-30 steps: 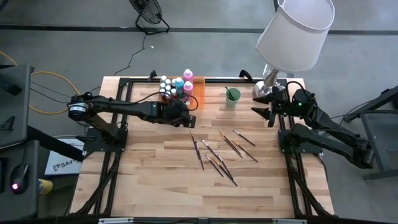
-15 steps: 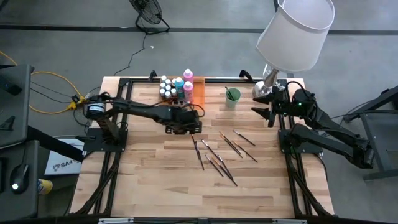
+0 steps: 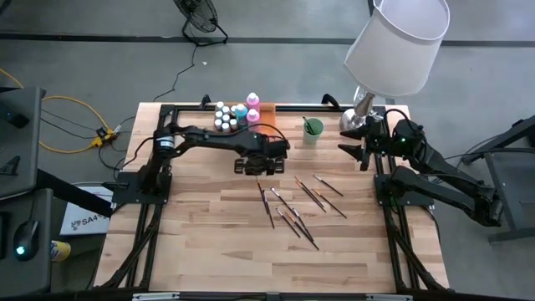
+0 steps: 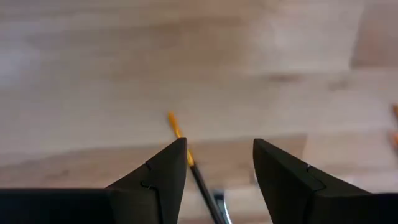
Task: Pick & Place Paint Supplies
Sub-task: Put the gold paint brush into the green cup
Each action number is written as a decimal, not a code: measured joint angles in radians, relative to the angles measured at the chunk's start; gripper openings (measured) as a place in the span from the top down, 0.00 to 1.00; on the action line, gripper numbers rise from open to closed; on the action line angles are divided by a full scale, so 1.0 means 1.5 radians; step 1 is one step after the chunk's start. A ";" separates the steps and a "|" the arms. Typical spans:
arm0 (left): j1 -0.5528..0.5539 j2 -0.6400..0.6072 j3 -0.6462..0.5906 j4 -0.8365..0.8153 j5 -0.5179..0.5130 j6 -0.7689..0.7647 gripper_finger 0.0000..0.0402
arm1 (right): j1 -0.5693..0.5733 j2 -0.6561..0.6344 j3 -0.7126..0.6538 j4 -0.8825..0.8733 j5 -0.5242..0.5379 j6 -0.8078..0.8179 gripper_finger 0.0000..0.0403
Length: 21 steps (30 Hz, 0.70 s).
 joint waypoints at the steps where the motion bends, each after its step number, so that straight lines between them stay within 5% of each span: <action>1: 0.005 0.005 0.001 0.001 0.002 -0.003 0.55 | 0.000 0.000 0.000 0.000 0.000 0.000 0.42; 21: 0.002 0.020 -0.013 -0.040 -0.003 -0.104 0.55 | 0.000 0.000 0.000 0.000 0.000 0.000 0.42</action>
